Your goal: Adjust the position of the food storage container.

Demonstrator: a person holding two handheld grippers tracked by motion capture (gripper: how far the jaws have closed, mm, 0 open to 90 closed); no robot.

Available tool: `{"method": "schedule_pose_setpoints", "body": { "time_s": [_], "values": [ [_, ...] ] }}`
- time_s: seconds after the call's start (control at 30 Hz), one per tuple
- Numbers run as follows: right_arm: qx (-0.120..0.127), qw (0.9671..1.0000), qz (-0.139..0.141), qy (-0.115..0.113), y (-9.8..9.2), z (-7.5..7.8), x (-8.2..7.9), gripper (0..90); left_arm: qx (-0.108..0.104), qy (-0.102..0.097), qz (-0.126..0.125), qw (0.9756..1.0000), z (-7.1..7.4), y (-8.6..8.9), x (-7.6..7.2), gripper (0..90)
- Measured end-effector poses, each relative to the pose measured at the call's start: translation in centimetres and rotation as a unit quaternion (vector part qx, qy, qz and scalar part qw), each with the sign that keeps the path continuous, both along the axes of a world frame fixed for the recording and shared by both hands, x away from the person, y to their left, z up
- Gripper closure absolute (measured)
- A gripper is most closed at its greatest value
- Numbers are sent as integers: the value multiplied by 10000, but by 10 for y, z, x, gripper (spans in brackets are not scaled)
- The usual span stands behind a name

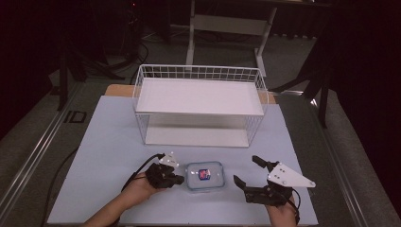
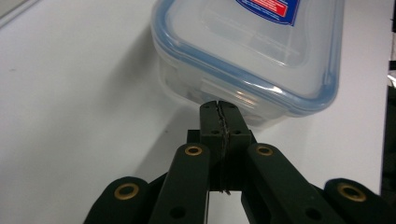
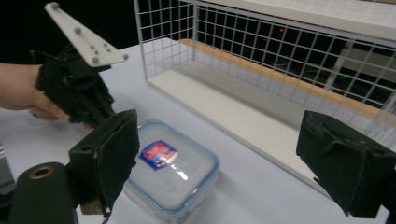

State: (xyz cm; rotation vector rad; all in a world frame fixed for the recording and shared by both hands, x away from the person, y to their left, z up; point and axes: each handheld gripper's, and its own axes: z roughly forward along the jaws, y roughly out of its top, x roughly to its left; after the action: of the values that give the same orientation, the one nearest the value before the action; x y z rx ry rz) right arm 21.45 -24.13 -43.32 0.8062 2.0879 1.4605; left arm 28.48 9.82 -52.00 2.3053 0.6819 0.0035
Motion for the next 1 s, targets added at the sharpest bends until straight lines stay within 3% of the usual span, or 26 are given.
{"method": "schedule_pose_setpoints", "body": {
  "time_s": [0.2,0.4,0.57,0.63,0.7,0.77,0.83,0.9,0.93,0.97,1.0],
  "values": [
    [-67,10000,59,17,4,-2,0,132,-61,7,148,9999,0,-3,7,900],
    [-129,9999,57,28,5,-3,0,132,-45,14,139,9999,-2,-12,13,900],
    [-183,9998,22,17,3,-5,1,133,-194,41,197,9996,1,-5,14,900],
    [-229,9997,-38,-34,3,-4,1,145,-349,29,287,9990,7,3,11,838],
    [-165,9998,-30,62,1,-3,2,163,-391,-105,325,9987,12,8,5,779],
    [-159,9997,-93,145,-1,-3,6,163,-409,-189,435,9980,18,12,-1,647],
    [-306,9992,-178,170,-1,-2,8,156,-504,-197,483,9974,24,15,-4,583],
    [-314,9991,-257,155,-2,-1,10,135,-598,-207,583,9963,31,17,-7,418],
    [-305,9989,-333,148,-3,0,10,175,-696,-214,618,9954,35,18,-8,380],
    [-356,9988,-266,220,-3,2,12,160,-816,-236,628,9944,38,19,-9,354],
    [-354,9989,-217,231,-3,3,13,164,-917,-215,582,9939,41,19,-9,264]
  ]
}}
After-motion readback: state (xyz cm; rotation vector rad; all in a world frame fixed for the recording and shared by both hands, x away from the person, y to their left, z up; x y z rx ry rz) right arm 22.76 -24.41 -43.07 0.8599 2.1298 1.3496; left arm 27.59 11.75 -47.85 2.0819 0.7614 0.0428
